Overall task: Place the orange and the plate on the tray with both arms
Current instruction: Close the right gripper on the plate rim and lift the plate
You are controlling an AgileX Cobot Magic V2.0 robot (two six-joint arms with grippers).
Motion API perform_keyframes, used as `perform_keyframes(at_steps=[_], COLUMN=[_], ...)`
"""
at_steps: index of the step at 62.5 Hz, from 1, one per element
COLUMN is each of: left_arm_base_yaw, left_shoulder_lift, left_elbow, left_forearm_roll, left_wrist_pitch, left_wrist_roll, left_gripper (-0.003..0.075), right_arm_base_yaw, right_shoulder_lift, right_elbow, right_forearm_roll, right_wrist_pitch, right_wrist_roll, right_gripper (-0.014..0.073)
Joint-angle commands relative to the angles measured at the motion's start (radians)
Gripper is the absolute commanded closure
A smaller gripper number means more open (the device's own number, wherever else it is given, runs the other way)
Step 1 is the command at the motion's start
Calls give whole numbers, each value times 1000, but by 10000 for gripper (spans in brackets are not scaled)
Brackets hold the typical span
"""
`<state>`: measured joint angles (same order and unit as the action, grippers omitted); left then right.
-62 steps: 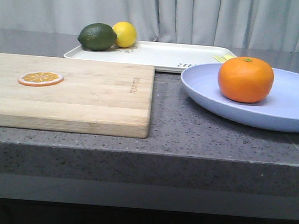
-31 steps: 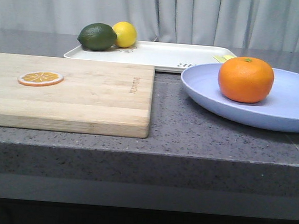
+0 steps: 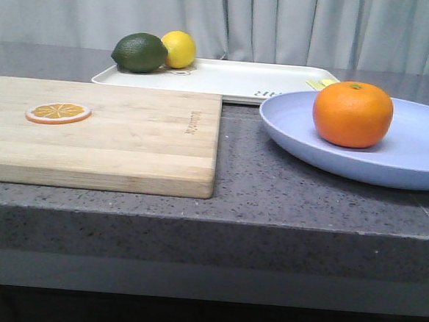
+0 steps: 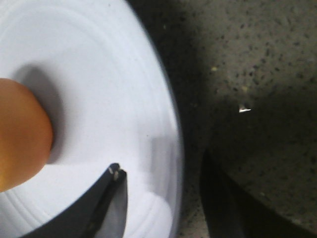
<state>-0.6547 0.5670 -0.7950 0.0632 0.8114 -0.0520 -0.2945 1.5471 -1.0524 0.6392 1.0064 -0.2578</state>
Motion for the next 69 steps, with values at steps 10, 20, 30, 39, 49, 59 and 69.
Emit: perform_keyframes(at_steps=[10,20,30,39,49,59,69], left_arm_base_yaw=[1,1,1,1,1,1,1], left_shoulder_lift=[4,4,4,4,4,4,4], left_elbow=[-24,-24,-24,-24,-24,-24,-24], left_forearm_roll=[-7,-7,-7,-7,-7,-7,-7], left_wrist_pitch=[-86,-90,-90,-90,-90,-90,-90], left_wrist_roll=[-10,-10,-10,-10,-10,-10,-10], left_gripper=[28,28,28,28,28,28,28], right_arm_base_yaw=[-5,-5,-5,-5,-5,-5,5], right_shoulder_lift=[-29,-29,-29,-29,-29,-32,-37], right_elbow=[-31,-31,-31,-31,-31,-32,-61], right_forearm_roll=[44,44,44,44,45,75,148], right_wrist_pitch=[0,-13,-20,-20,-44,-29,3], right_wrist_roll=[-17,-17,-17,-11,-11,-4,67], right_gripper=[405,512,623,661,660,660,660])
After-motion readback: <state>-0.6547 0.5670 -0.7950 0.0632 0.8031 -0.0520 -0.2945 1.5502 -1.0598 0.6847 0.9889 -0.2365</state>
